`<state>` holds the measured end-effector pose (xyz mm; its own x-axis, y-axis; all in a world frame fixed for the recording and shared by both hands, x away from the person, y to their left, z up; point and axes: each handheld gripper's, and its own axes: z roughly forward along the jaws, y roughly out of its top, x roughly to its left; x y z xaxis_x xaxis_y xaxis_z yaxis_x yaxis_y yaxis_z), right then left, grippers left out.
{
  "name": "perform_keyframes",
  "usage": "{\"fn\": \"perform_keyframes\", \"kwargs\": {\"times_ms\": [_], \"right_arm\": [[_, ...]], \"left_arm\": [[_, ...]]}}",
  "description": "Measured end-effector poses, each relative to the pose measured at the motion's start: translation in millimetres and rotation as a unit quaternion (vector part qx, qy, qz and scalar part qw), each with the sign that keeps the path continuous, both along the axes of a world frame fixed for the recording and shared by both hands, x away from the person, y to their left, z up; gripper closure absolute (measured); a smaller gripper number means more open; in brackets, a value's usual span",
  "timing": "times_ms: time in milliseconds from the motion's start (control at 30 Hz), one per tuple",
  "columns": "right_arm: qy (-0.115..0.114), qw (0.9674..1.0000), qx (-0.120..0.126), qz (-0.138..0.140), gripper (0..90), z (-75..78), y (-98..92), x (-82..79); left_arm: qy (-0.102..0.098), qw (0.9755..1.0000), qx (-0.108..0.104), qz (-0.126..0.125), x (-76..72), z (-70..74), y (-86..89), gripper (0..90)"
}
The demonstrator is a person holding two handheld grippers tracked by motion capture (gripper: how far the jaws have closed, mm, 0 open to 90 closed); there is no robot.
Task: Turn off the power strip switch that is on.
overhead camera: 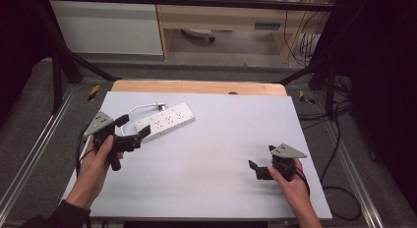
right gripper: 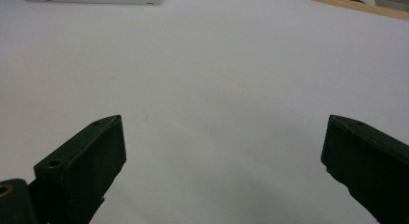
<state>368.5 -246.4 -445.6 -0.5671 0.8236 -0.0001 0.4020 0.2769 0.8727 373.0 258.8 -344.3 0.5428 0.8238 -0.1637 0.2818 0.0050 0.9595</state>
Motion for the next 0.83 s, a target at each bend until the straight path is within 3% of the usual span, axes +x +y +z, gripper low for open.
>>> {"fn": "perform_keyframes", "kwargs": {"times_ms": [367, 600, 700, 767, 833], "right_arm": [[0.002, 1.0, 0.0, -0.005, 2.3, -1.2, -0.6, 0.8], [0.007, 0.9999, 0.001, -0.008, 2.4, -2.1, 1.9, 2.8], [0.01, 0.9999, -0.002, -0.013, 2.1, -3.5, 2.0, 3.0], [0.02, 0.9996, -0.005, -0.021, 2.1, -6.5, 2.1, 4.5], [0.04, 0.9985, -0.017, -0.032, 2.2, -11.6, 4.2, 7.0]], "left_arm": [[0.006, 0.9999, -0.001, 0.008, -36.2, -15.2, 33.2, 5.6], [0.034, 0.9993, 0.011, 0.004, -58.9, -48.3, 37.7, 6.1], [0.05, 0.9979, 0.04, -0.008, -65.9, -65.0, 31.9, 6.1], [0.05, 0.9959, 0.075, -0.012, -68.8, -73.7, 27.4, 5.9], [0.057, 0.9938, 0.094, -0.017, -69.0, -77.1, 22.8, 6.0]]}}
